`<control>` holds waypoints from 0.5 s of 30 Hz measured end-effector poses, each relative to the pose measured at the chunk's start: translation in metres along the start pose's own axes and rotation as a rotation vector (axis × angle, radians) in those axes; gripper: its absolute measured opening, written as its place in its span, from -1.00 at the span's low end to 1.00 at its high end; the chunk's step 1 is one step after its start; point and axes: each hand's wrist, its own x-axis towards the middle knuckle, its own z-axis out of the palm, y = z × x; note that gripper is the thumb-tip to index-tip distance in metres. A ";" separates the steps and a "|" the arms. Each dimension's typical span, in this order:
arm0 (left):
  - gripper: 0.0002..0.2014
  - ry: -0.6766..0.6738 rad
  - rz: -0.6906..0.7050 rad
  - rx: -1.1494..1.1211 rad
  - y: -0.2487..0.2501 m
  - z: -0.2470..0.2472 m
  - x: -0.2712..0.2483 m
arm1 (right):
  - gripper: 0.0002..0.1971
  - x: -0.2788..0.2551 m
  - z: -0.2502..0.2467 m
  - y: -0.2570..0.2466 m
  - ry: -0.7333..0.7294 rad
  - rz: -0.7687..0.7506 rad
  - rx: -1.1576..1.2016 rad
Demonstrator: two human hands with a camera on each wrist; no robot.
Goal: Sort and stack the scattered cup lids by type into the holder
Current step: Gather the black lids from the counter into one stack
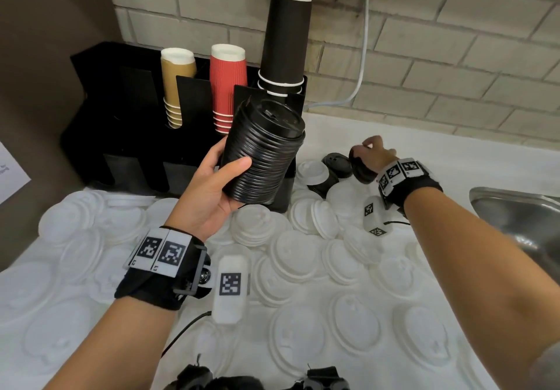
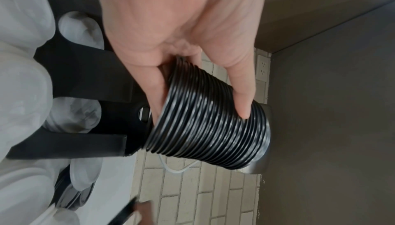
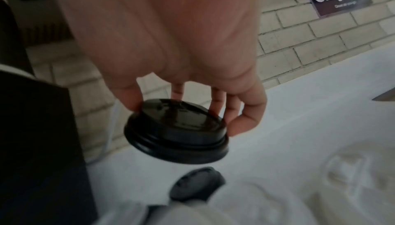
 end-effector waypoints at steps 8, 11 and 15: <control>-0.35 -0.017 -0.050 -0.021 -0.008 0.009 -0.007 | -0.81 -0.105 -0.033 -0.054 -0.147 -0.540 0.733; -0.34 -0.028 -0.052 -0.015 -0.010 0.013 -0.010 | -0.68 -0.139 -0.043 -0.069 -0.190 -0.809 0.595; -0.36 -0.046 -0.058 -0.016 -0.009 0.015 -0.014 | -0.65 -0.165 -0.048 -0.085 -0.223 -0.966 0.410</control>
